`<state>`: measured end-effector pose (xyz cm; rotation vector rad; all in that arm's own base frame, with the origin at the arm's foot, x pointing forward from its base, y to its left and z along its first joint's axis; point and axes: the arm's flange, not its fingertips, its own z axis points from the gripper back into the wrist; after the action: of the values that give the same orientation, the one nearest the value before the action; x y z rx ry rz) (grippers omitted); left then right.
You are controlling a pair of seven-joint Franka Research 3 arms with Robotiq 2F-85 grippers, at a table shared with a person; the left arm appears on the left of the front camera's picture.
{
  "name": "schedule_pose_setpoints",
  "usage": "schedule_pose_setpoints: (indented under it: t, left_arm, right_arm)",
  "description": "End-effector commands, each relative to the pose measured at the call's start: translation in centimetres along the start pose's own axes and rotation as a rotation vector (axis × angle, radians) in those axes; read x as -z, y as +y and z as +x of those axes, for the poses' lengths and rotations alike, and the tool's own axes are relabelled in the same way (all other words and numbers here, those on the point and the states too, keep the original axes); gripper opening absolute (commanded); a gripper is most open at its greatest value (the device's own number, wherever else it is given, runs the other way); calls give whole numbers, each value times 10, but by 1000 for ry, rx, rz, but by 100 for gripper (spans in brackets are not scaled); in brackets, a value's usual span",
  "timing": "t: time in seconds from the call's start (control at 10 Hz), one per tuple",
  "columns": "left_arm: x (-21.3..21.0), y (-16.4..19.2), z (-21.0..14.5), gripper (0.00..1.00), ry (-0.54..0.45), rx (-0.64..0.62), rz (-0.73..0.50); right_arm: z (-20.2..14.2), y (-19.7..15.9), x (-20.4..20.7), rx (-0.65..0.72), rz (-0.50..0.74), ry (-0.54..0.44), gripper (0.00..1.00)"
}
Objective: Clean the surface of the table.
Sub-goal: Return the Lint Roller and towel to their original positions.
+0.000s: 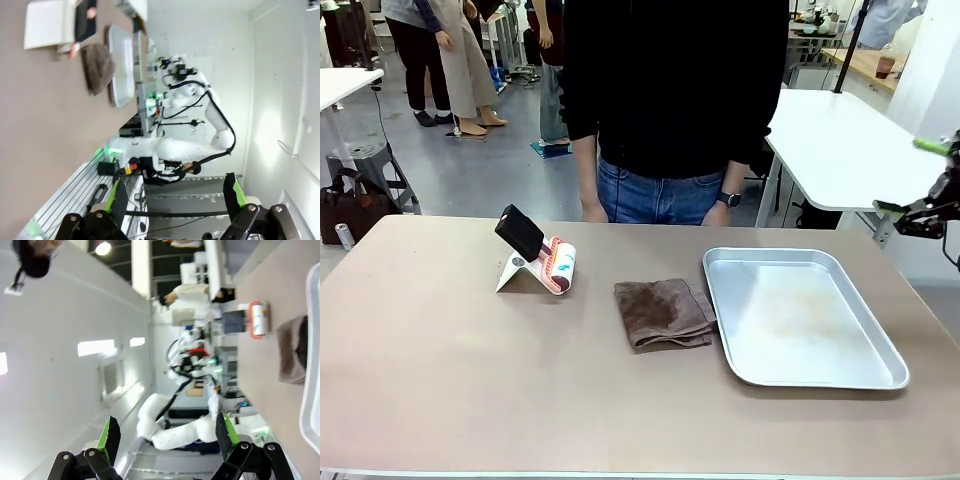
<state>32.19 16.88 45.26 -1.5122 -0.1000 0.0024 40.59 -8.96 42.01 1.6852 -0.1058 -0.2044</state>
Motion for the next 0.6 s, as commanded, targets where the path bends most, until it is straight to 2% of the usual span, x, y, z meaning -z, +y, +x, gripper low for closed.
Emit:
schedule_pose_setpoints:
  t: [0.0,0.2,0.3,0.5]
  left_arm:
    - [6,-3,5,100,-17,49,-72]
    - [6,2,9,100,-13,2,-75]
    - [5,-5,7,100,-20,23,-46]
    - [5,-5,7,100,-20,23,-46]
  right_arm:
    - [-1,10,14,61,-174,-24,100]
    - [2,11,18,39,-222,-79,100]
    - [5,-3,6,26,-146,-47,100]
    - [5,-3,6,26,-146,-47,100]
